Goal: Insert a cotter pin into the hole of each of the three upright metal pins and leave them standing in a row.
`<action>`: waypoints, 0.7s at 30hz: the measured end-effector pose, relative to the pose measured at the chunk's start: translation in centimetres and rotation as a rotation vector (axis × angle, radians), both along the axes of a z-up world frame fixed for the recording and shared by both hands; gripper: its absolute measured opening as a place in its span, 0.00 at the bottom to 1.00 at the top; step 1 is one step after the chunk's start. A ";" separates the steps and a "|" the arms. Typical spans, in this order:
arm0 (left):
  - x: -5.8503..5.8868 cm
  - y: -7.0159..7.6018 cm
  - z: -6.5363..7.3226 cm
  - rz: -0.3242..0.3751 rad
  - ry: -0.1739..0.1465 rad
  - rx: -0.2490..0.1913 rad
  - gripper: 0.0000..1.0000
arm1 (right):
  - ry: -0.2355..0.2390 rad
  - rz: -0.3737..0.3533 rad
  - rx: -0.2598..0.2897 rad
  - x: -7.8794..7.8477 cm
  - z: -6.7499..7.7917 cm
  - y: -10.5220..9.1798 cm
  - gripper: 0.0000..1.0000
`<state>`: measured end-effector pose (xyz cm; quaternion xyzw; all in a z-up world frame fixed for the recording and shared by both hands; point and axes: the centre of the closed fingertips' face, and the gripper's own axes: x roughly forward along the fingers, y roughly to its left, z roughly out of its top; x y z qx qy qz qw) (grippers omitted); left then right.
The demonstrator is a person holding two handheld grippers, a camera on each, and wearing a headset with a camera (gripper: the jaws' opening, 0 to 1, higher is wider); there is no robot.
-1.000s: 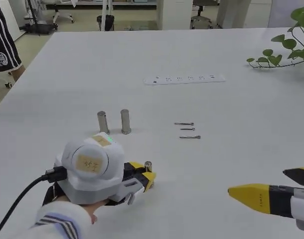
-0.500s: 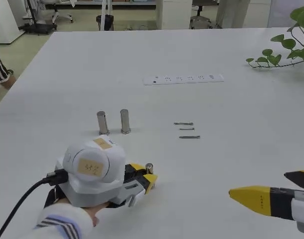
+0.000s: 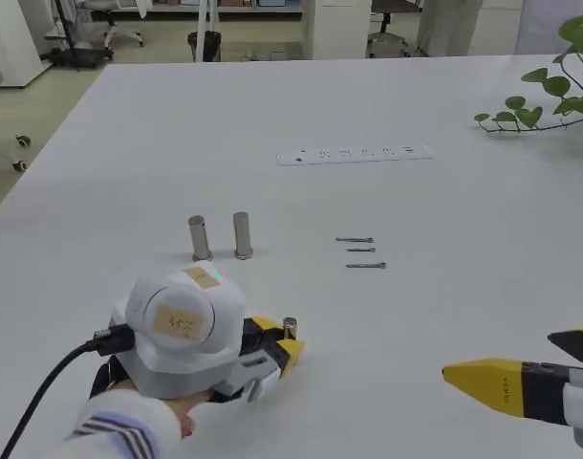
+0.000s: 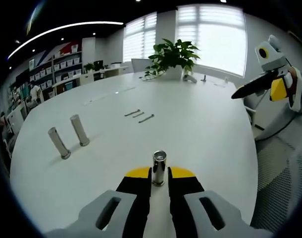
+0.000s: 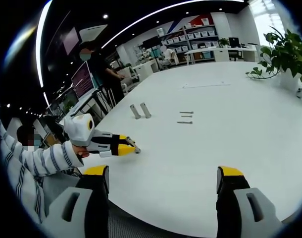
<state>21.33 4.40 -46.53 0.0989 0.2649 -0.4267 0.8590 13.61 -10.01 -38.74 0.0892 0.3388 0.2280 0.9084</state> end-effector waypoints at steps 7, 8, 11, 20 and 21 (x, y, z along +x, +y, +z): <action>-0.7 0.3 1.0 -0.037 0.012 -0.014 0.29 | 0.003 0.008 0.000 0.0 -0.2 0.0 0.88; -0.9 0.3 1.2 -0.052 0.000 -0.010 0.31 | 0.005 0.008 0.002 0.0 -0.2 0.0 0.88; -1.3 0.6 1.9 -0.108 -0.051 0.036 0.36 | 0.009 0.008 0.005 0.0 -0.4 0.0 0.88; -2.6 1.3 3.9 -0.091 0.018 -0.106 0.63 | 0.012 0.008 0.006 0.0 -0.5 0.0 0.88; -2.7 1.3 4.1 -0.088 0.017 -0.113 0.67 | 0.012 0.008 0.006 0.0 -0.5 0.0 0.88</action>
